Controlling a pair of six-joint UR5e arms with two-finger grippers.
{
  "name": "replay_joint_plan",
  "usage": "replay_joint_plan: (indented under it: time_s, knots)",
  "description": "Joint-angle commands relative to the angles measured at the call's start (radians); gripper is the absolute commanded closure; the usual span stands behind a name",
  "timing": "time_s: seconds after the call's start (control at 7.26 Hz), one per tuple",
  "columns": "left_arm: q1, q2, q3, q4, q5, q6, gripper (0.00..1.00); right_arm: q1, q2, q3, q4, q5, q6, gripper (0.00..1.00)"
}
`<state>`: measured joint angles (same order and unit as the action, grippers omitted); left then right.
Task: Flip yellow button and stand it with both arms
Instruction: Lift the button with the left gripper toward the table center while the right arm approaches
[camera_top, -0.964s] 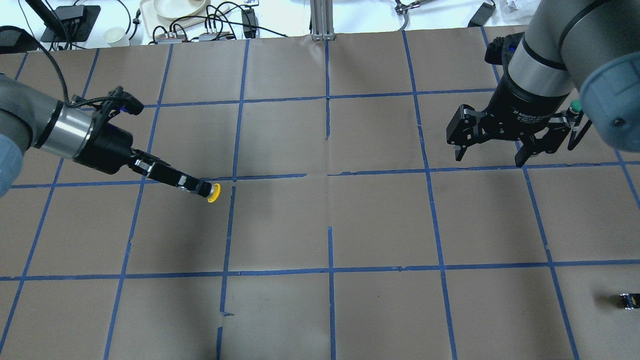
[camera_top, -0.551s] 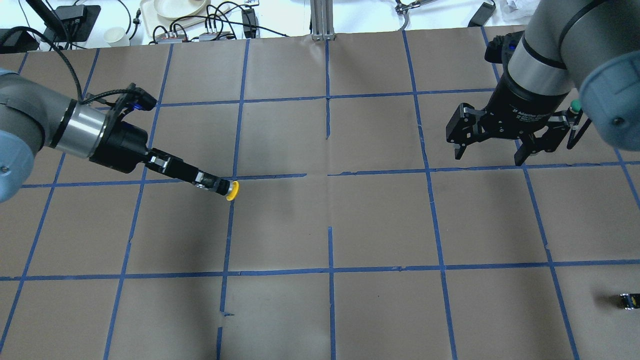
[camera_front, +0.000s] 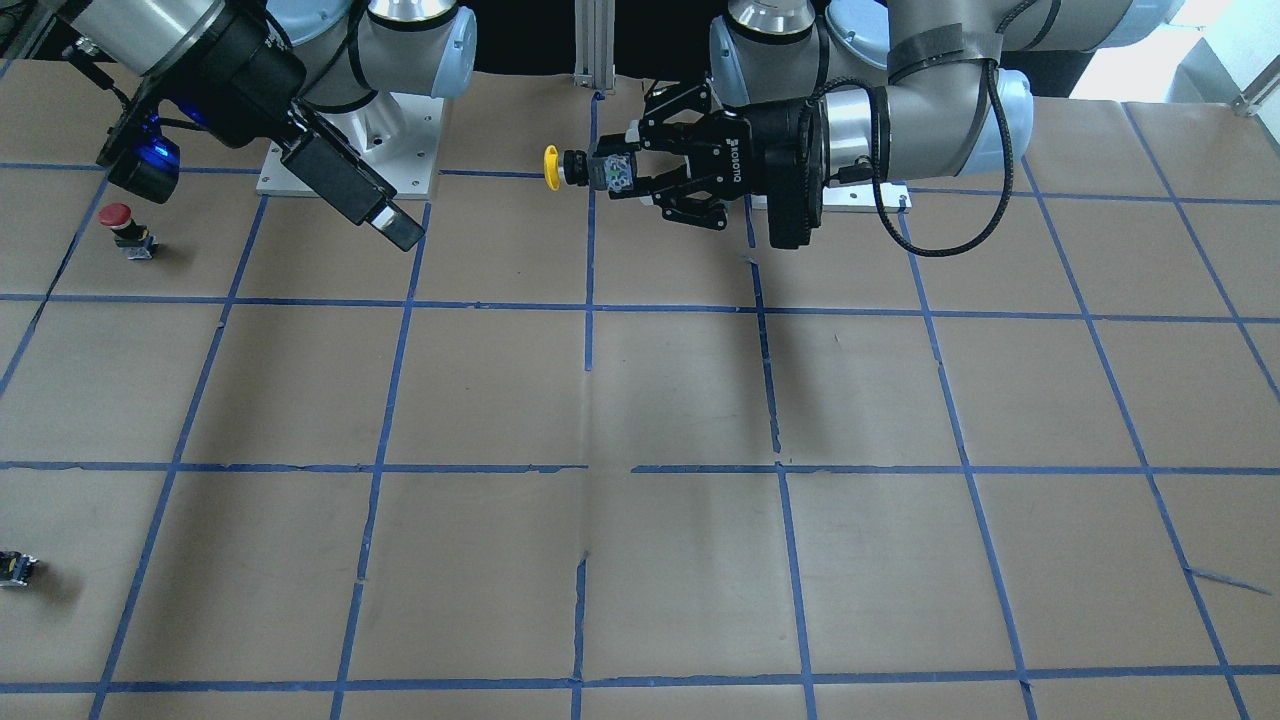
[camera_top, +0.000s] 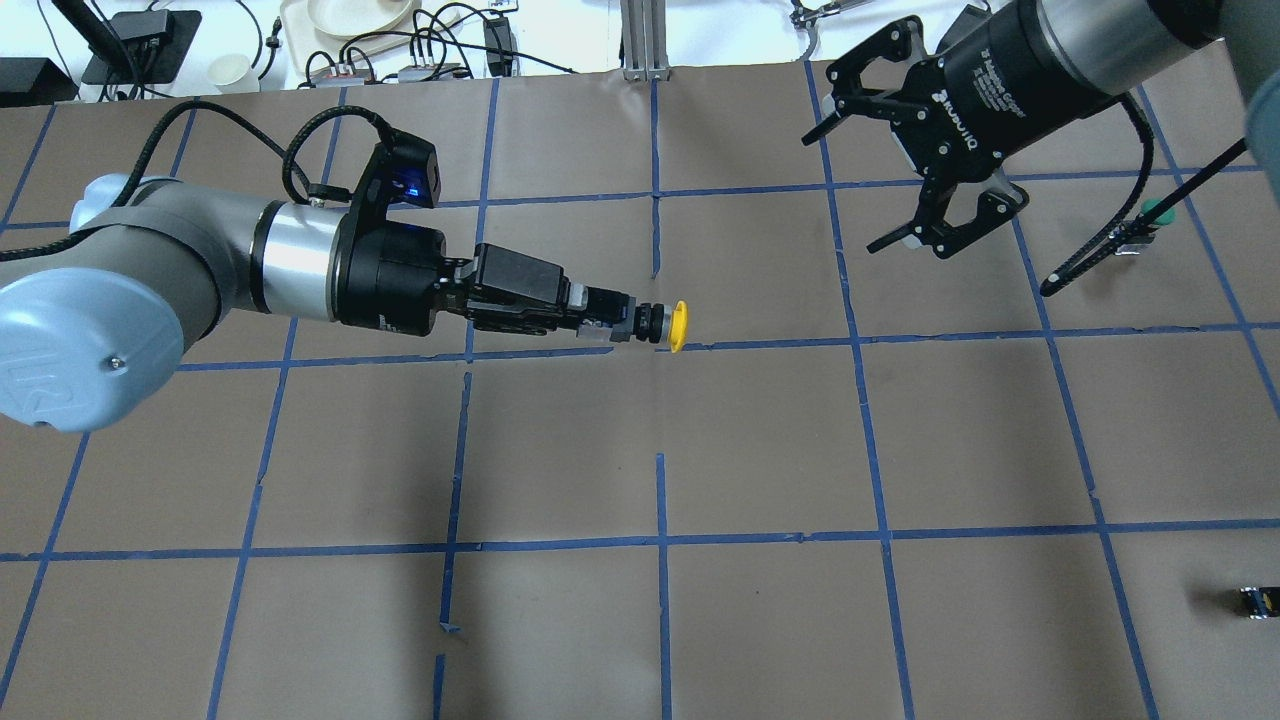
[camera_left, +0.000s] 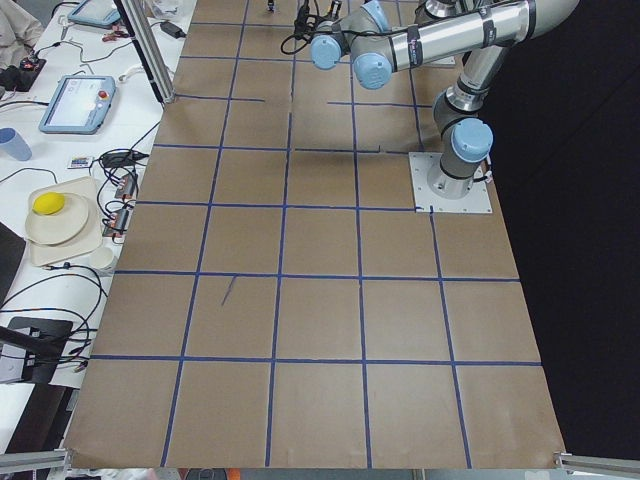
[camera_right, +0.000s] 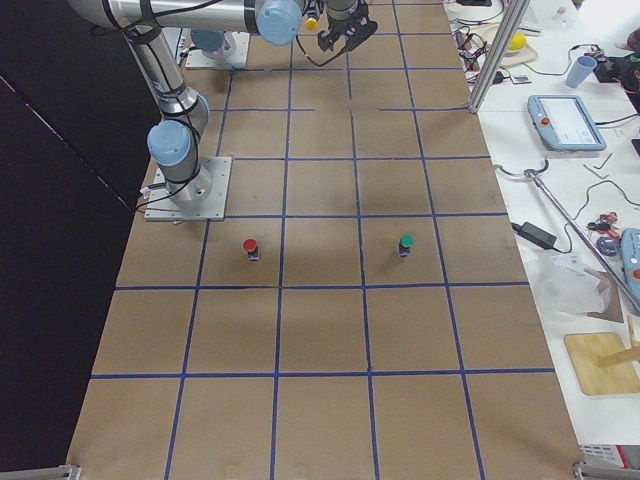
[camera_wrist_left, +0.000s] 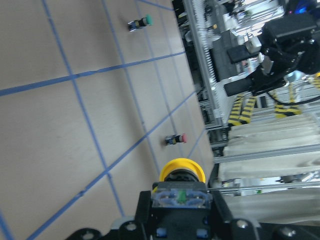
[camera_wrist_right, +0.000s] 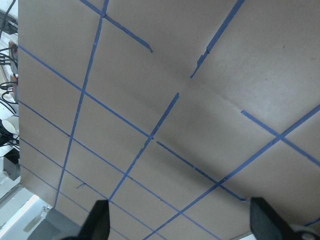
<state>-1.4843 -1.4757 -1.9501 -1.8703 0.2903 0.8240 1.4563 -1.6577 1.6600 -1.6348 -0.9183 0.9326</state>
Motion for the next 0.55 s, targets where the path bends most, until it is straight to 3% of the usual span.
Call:
replay_joint_plan:
  time_s: [0.0,0.28,0.41]
  knots:
    - [-0.025,0.011,0.002,-0.047,-0.101,0.001,0.81,0.001,-0.005,0.045,-0.004,0.071,0.162,0.00]
    - [-0.025,0.009,0.005,-0.047,-0.105,0.000,0.81,0.002,-0.023,0.102,-0.005,0.081,0.187,0.00]
    - [-0.025,0.008,0.005,-0.046,-0.106,0.000,0.81,0.002,-0.037,0.103,-0.004,0.138,0.239,0.00]
